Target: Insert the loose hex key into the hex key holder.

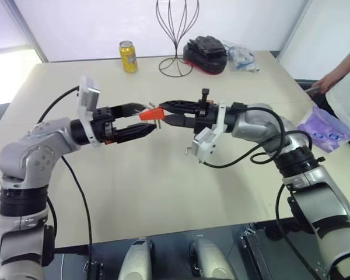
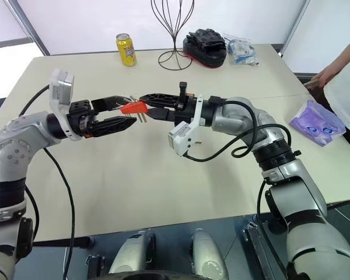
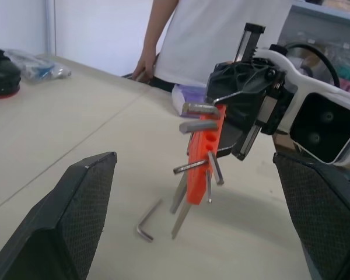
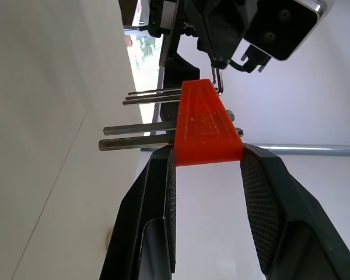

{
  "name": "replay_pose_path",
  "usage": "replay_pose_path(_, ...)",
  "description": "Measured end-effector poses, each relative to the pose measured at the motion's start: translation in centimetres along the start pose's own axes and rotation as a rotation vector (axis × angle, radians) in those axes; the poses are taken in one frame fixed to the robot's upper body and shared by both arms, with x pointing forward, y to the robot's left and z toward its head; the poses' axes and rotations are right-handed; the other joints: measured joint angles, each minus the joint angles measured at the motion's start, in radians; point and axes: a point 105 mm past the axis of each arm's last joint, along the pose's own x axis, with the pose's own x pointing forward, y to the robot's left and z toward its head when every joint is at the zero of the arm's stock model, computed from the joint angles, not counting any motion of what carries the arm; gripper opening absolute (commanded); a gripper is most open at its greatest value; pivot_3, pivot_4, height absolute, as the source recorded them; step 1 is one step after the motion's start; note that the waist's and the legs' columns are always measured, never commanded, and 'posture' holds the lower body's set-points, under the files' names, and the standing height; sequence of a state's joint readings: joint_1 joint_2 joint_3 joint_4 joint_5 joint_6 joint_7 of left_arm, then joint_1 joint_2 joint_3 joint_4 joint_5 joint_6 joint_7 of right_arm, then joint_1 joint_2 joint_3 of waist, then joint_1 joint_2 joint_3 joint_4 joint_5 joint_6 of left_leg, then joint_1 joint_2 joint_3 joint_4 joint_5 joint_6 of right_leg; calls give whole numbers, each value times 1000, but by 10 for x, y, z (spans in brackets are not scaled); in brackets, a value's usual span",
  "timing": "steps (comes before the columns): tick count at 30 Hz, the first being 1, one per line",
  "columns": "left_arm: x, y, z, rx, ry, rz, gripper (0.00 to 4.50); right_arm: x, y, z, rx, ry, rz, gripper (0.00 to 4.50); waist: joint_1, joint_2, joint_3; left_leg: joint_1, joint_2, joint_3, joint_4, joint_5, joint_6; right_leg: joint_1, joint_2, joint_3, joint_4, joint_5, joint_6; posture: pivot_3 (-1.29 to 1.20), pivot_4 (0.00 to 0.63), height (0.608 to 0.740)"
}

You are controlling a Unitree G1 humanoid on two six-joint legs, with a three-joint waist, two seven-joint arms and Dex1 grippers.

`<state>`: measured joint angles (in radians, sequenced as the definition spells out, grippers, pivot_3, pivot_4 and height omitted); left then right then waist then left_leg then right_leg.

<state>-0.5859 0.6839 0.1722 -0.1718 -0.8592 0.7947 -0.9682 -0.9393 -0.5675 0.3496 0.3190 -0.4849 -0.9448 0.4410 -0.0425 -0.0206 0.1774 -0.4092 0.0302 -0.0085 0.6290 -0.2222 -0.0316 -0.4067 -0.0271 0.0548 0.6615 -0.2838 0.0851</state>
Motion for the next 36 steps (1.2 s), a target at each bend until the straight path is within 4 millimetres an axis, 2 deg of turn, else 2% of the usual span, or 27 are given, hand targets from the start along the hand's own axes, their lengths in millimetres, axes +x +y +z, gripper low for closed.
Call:
replay_pose_path(9, 3, 0, 0, 13, -14, -4, 4500, 0, 0, 1, 15, 1, 6, 1013, 0, 0, 0, 0, 0, 0, 0, 0, 0, 0, 0, 0, 1, 0, 0, 0, 150, 740)
replay_pose_path(12, 4, 0, -3, 16, 0, -7, 3693, 0, -1, 2, 18, -1, 4, 1013, 0, 0, 0, 0, 0, 0, 0, 0, 0, 0, 0, 0, 1, 0, 0, 0, 150, 740)
replay_pose_path(13, 5, 0, -6, 16, 9, -7, 3260, 1, -1, 2, 21, -1, 3, 1013, 0, 0, 0, 0, 0, 0, 0, 0, 0, 0, 0, 0, 1, 0, 0, 0, 150, 740)
replay_pose_path(19, 5, 0, -14, 11, 30, -5, 150, 1, -2, 1, 36, 5, 0, 1013, 0, 0, 0, 0, 0, 0, 0, 0, 0, 0, 0, 0, 1, 0, 0, 0, 150, 740)
replay_pose_path(34, 7, 0, -14, 13, 35, -3, 64, 0, -1, 0, 66, 19, 0, 1013, 0, 0, 0, 0, 0, 0, 0, 0, 0, 0, 0, 0, 1, 0, 0, 0, 150, 740)
replay_pose_path(36, 7, 0, -14, 14, 35, 1, 777, 0, -1, 0, 67, 19, 1, 1013, 0, 0, 0, 0, 0, 0, 0, 0, 0, 0, 0, 0, 1, 0, 0, 0, 150, 740)
